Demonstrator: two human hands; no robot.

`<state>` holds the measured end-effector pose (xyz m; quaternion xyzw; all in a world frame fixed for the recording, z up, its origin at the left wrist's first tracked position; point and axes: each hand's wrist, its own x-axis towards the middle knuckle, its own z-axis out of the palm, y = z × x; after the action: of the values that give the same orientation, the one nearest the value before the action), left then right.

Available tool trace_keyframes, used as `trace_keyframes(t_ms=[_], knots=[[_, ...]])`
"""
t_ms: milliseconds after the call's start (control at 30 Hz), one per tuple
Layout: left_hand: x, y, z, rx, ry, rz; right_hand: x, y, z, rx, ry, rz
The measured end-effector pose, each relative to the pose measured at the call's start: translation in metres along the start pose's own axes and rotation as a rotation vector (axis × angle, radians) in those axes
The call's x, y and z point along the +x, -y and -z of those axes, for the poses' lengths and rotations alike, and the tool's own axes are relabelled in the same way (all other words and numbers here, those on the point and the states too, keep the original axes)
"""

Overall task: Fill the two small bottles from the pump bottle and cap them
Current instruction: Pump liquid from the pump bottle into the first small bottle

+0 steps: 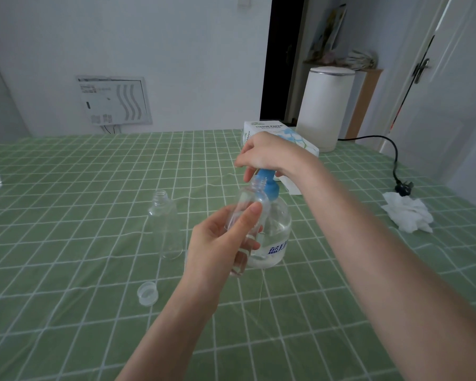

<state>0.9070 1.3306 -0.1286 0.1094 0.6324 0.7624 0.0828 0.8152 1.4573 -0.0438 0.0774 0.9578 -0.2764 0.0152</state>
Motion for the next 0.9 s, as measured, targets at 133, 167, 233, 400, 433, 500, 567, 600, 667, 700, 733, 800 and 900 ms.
trace_keyframes(t_ms=[133, 167, 233, 400, 433, 500, 567, 600, 667, 700, 733, 800, 900], knots=[[0.0, 0.0, 0.0, 0.006, -0.005, 0.004, 0.001, 0.0, -0.002, 0.021, 0.021, -0.014], [0.0, 0.0, 0.0, 0.011, -0.004, 0.002, 0.0, 0.0, -0.002, 0.027, 0.032, -0.021], [0.0, 0.0, 0.0, 0.019, -0.005, 0.002, -0.001, 0.0, -0.003, 0.033, 0.044, -0.031], [0.0, 0.0, 0.001, 0.013, -0.008, 0.012, -0.001, -0.001, -0.004, 0.056, 0.058, -0.034], [0.001, 0.0, 0.001, 0.011, -0.009, 0.017, 0.0, -0.002, -0.006, 0.062, 0.065, -0.037], [0.0, 0.001, 0.0, 0.01, -0.01, 0.03, 0.001, -0.004, -0.009, 0.075, 0.078, -0.052], [0.001, 0.001, -0.001, 0.011, -0.013, 0.032, 0.001, -0.005, -0.011, 0.076, 0.081, -0.056], [0.001, 0.001, -0.001, 0.013, -0.012, 0.031, 0.001, -0.005, -0.012, 0.077, 0.08, -0.053], [0.0, 0.001, -0.001, 0.013, -0.004, 0.03, 0.001, -0.005, -0.012, 0.081, 0.074, -0.048], [0.0, 0.002, 0.0, 0.009, -0.001, 0.029, 0.001, -0.005, -0.011, 0.077, 0.071, -0.046], [0.0, 0.002, 0.0, 0.005, 0.0, 0.026, 0.0, -0.004, -0.009, 0.066, 0.069, -0.045], [0.0, 0.001, 0.0, 0.003, -0.004, 0.018, -0.001, -0.001, -0.004, 0.034, 0.06, -0.042], [0.001, 0.0, 0.001, 0.002, -0.01, 0.01, -0.003, 0.002, 0.001, 0.002, 0.046, -0.038]])
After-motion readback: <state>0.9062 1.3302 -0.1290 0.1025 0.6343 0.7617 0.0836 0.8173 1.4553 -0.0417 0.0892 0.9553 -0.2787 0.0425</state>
